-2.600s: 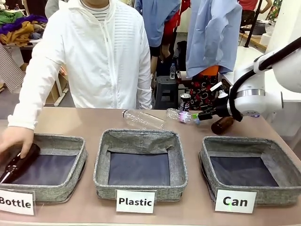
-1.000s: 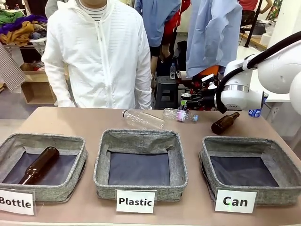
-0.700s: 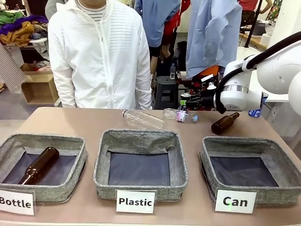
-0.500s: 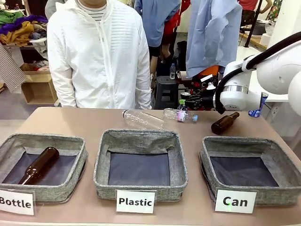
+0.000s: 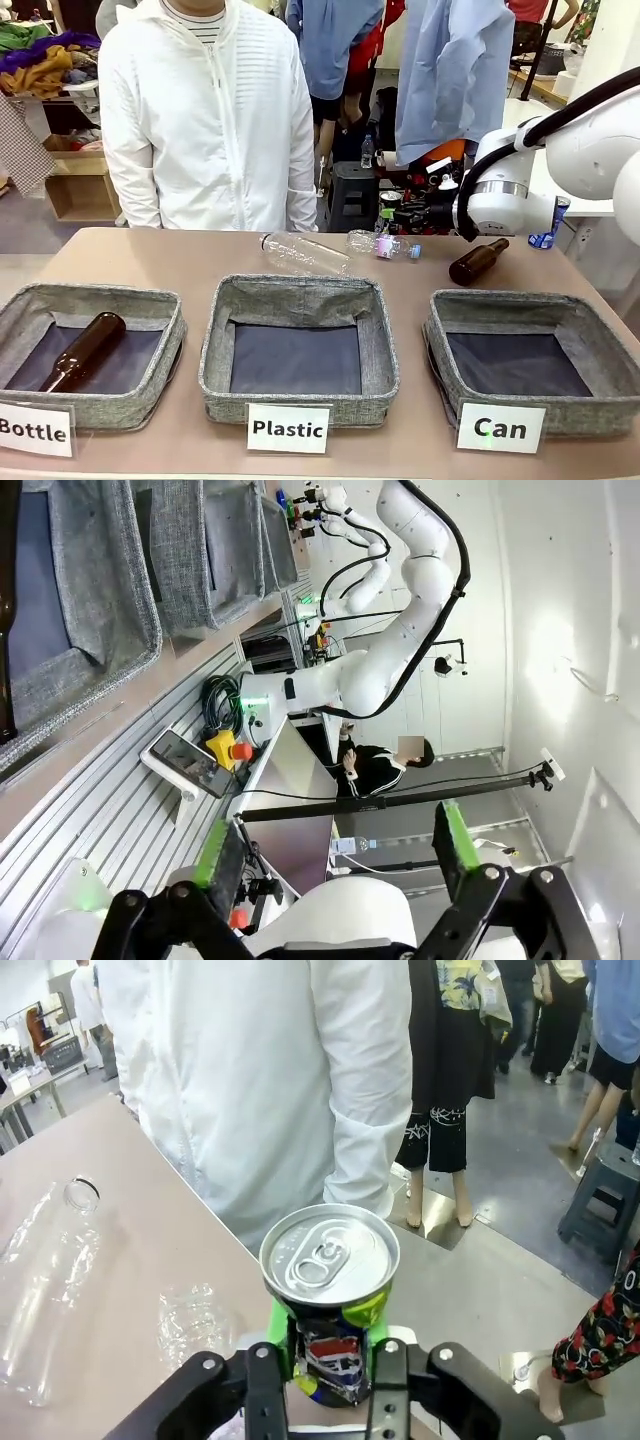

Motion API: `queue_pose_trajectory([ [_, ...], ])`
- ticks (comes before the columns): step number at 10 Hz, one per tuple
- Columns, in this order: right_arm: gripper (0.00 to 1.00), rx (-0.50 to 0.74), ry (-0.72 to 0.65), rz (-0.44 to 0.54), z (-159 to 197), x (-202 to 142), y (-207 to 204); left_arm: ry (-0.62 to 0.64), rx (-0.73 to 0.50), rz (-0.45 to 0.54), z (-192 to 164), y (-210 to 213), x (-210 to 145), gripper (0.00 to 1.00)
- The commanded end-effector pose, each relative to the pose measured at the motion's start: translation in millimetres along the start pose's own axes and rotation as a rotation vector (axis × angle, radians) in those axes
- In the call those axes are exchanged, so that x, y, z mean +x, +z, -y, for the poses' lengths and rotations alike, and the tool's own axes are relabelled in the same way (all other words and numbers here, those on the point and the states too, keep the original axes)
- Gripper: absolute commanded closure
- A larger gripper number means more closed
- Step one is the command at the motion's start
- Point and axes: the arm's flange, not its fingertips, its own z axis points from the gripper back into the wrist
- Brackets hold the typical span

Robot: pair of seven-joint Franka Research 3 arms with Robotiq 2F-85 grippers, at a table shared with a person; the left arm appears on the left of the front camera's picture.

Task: Sort the can waste into the basket.
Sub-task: Pick up the can waste from the table and place it in the right Fabric basket.

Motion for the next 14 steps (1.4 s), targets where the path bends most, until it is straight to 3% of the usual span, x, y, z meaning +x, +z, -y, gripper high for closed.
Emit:
queue_pose_trajectory([
  [1,1.00,0.040,0.031,0.052,-25,23,23,-0.020,-0.005,-0.010,1,1,-2,0.00],
  [3,1.00,0.110,0.103,0.055,-79,77,98,-0.020,-0.005,-0.010,1,1,-2,0.00],
  [4,1.00,0.190,0.109,-0.003,-112,108,146,-0.020,-0.005,-0.010,1,1,-2,0.00],
  [5,1.00,0.249,0.111,-0.124,-135,125,189,-0.020,-0.005,-0.010,1,1,-2,0.00],
  [6,1.00,0.347,0.159,-0.211,-154,131,220,-0.020,-0.005,-0.010,1,1,-2,0.00],
  [7,1.00,0.370,0.201,-0.322,-174,135,248,-0.020,-0.005,-0.010,1,1,-2,0.00],
  [9,1.00,0.376,0.128,-0.549,-203,128,289,-0.020,-0.005,-0.010,1,1,-2,0.00],
  [10,1.00,0.361,0.098,-0.679,-213,120,307,-0.020,-0.005,-0.010,1,1,-2,0.00],
  [11,1.00,0.263,0.101,-0.796,-221,110,319,-0.020,-0.005,-0.010,1,1,-2,0.00],
  [12,1.00,0.223,0.115,-0.869,-227,102,323,-0.020,-0.005,-0.010,1,1,-2,0.00],
  [14,1.00,0.182,0.123,-0.898,-234,98,326,-0.020,-0.005,-0.010,1,1,-2,0.00],
])
